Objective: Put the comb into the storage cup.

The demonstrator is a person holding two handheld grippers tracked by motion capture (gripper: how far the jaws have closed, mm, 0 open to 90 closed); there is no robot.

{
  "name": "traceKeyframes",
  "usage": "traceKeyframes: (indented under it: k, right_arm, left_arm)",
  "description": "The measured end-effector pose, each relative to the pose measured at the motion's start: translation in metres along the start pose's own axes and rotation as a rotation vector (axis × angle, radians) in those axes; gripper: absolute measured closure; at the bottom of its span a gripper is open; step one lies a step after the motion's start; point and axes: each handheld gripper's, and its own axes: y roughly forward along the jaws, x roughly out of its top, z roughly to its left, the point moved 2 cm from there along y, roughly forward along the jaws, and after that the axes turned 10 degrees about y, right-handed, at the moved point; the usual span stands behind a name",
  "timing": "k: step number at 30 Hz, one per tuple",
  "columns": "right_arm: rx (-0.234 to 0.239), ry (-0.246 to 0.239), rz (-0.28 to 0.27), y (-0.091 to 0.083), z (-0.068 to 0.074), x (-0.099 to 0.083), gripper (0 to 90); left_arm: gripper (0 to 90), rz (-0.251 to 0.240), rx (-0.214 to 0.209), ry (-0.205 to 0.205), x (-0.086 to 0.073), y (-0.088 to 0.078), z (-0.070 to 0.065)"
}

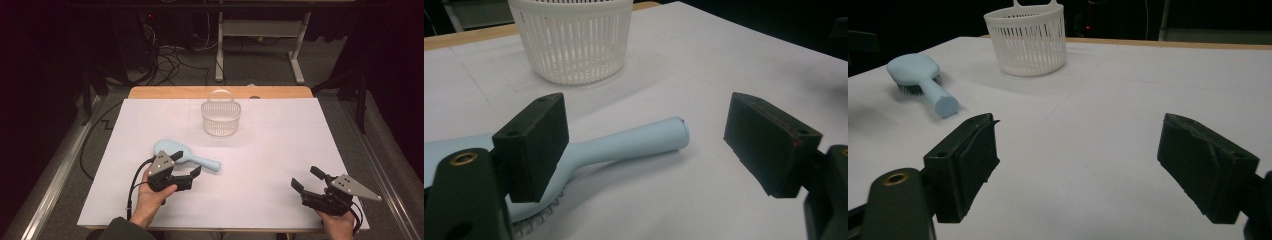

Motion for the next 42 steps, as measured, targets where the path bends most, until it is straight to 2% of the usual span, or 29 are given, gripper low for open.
traceKeyframes:
  k: [17, 20, 34, 42]
  right_arm:
    - [0.008, 0.005, -0.002, 0.000, 0.000, 0.000, 16.5]
    - [0.004, 0.002, -0.002, 0.000, 0.000, 0.000, 16.5]
    - [0.001, 0.000, 0.000, 0.000, 0.000, 0.000, 16.6]
    - [-0.003, -0.002, 0.002, 0.001, 0.000, 0.000, 16.7]
  left_arm:
    - [19.4, 0.013, 0.000, 0.017, 0.010, 0.013, -0.003]
    - [19.7, 0.011, -0.014, 0.012, 0.013, 0.018, -0.004]
    - [21.5, 0.017, -0.021, 0.006, 0.023, 0.031, -0.004]
    - [22.6, 0.041, -0.021, 0.019, 0.028, 0.039, -0.002]
